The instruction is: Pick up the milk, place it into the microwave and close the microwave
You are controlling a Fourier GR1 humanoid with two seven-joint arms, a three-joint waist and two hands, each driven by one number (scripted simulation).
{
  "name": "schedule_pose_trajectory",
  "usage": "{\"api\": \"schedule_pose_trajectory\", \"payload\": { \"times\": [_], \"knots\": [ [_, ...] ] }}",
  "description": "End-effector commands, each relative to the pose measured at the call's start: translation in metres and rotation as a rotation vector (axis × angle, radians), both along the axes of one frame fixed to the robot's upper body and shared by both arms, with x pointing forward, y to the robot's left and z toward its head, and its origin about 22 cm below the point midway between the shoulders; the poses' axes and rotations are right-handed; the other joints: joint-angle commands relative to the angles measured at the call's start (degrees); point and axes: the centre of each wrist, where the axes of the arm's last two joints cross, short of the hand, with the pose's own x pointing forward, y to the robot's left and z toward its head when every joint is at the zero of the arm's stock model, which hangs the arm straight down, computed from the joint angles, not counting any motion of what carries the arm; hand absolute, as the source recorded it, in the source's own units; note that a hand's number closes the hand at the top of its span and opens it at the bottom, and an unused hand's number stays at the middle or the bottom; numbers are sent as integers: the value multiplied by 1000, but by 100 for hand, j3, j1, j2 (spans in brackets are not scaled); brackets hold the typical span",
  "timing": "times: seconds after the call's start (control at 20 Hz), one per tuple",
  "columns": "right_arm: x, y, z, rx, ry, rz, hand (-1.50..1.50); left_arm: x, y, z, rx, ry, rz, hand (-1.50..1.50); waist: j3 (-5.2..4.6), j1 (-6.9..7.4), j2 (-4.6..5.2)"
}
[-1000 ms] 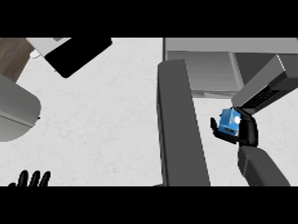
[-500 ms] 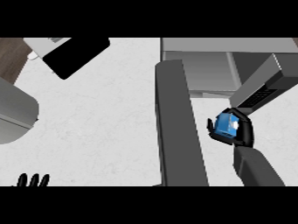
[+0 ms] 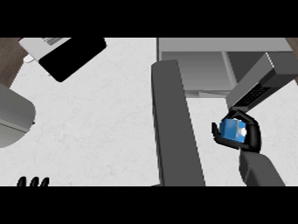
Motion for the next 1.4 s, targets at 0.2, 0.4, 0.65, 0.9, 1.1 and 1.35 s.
{"api": "schedule_pose_trajectory", "payload": {
  "times": [0.2,0.4,0.65,0.9,1.1,1.35],
  "knots": [
    [-39,9,27,7,-17,102,150,-9,-7,0,-2,-11,3,-150,-6,-57,-20],
    [-55,-3,57,94,-18,171,150,-13,-11,3,-10,-3,42,-150,-5,-64,-18],
    [-44,38,76,261,-41,203,150,-18,-8,-2,1,4,55,-150,2,33,10],
    [-38,66,83,153,-57,151,150,-15,7,-8,-11,0,48,-150,5,63,24],
    [-28,65,80,80,-31,121,150,-17,-1,-8,-5,3,61,-150,6,68,26],
    [19,96,85,56,12,119,150,-9,19,-7,7,14,45,-150,7,111,41]
  ]
}}
